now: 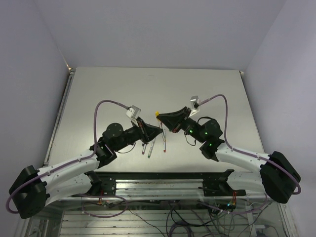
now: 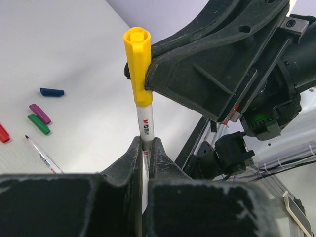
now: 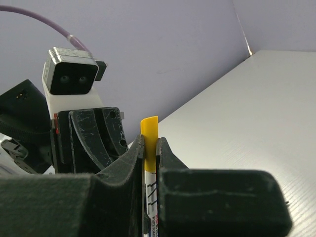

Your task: Insert the pens into the pen caps

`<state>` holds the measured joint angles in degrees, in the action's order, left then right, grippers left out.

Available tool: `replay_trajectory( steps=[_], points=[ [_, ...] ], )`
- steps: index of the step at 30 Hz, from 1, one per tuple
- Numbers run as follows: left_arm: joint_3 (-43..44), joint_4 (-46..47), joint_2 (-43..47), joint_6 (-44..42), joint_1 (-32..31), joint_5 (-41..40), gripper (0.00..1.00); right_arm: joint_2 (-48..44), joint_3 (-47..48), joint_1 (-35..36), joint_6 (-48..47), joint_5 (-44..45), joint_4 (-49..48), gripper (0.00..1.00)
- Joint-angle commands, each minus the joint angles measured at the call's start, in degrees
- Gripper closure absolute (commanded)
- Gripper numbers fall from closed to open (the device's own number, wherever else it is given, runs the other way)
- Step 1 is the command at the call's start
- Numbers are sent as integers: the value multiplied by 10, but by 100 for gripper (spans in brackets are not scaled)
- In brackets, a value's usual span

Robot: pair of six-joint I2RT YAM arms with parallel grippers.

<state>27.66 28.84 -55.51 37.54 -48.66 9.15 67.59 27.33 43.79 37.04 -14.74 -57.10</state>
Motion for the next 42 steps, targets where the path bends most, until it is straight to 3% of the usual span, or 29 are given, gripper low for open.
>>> replay_trajectory(
  steps=[1,18,28,36,40,42],
  points=[
    [10,92,58,-26,2,-93,93,4,-1,22,-6,-23,105,100],
    [46,66,82,-93,3,-164,93,61,56,122,-79,114,284,100],
    [29,7,124,-85,3,-177,93,39,102,128,-121,203,326,100],
    [30,-65,101,-80,2,-174,93,-3,154,127,-160,260,334,79],
    [13,-71,88,-76,2,-161,93,-50,159,127,-171,295,319,59],
    [10,-73,81,-80,3,-146,93,-69,162,127,-180,306,315,54]
  ],
)
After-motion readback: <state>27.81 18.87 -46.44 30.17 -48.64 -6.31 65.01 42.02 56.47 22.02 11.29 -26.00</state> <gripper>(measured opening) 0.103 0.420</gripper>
